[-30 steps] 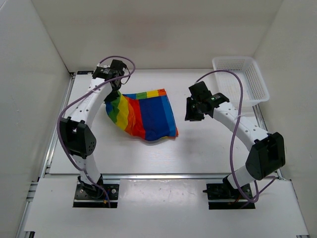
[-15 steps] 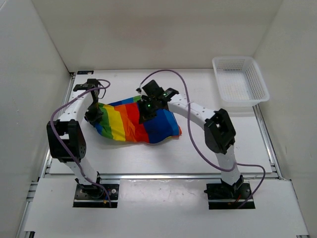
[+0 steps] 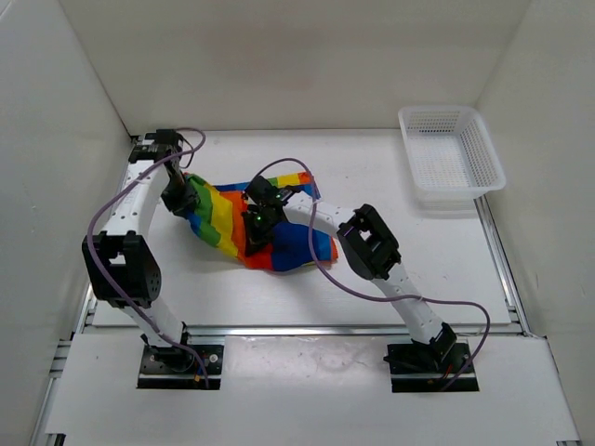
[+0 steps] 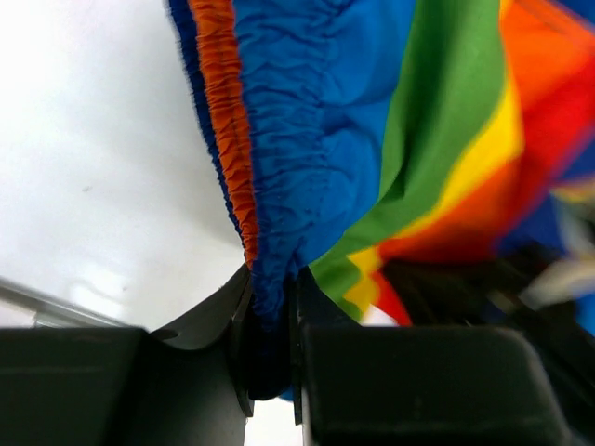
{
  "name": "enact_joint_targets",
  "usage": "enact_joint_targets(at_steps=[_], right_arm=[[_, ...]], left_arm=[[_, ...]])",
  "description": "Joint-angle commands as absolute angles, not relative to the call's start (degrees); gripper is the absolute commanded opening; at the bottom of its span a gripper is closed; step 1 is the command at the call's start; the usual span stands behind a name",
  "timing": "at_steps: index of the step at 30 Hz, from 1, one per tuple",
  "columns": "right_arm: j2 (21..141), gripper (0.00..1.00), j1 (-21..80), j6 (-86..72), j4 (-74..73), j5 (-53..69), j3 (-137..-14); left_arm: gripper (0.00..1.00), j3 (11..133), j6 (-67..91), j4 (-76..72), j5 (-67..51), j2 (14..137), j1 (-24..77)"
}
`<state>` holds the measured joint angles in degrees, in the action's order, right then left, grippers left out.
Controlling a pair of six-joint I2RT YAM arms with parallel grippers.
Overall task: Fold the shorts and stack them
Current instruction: Fold the shorts
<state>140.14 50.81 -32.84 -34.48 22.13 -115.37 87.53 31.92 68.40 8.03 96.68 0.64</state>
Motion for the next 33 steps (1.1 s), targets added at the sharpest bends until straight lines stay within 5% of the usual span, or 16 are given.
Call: enact_joint_targets(at_steps=[1, 14, 23, 33], right_arm=[[143.5, 0.0, 50.9, -34.0, -36.8, 18.5, -117.2], [126.8, 0.0, 49.1, -33.0, -33.3, 11.3, -111.4], [144.0, 0.0, 48.6, -33.7, -37.8, 11.9, -132.4], [152.3, 0.0, 48.6, -35.3, -39.9, 10.7, -139.7]], left_arm=[[0.1, 96.2, 29.9, 71.8, 5.9, 92.9, 2.6], [0.1, 95.5, 26.1, 72.2, 7.6, 92.5, 2.6], [0.1, 96.7, 23.7, 72.8, 7.2, 92.5, 2.6], [0.1, 100.6, 22.7, 74.5, 6.1, 92.0, 2.6]])
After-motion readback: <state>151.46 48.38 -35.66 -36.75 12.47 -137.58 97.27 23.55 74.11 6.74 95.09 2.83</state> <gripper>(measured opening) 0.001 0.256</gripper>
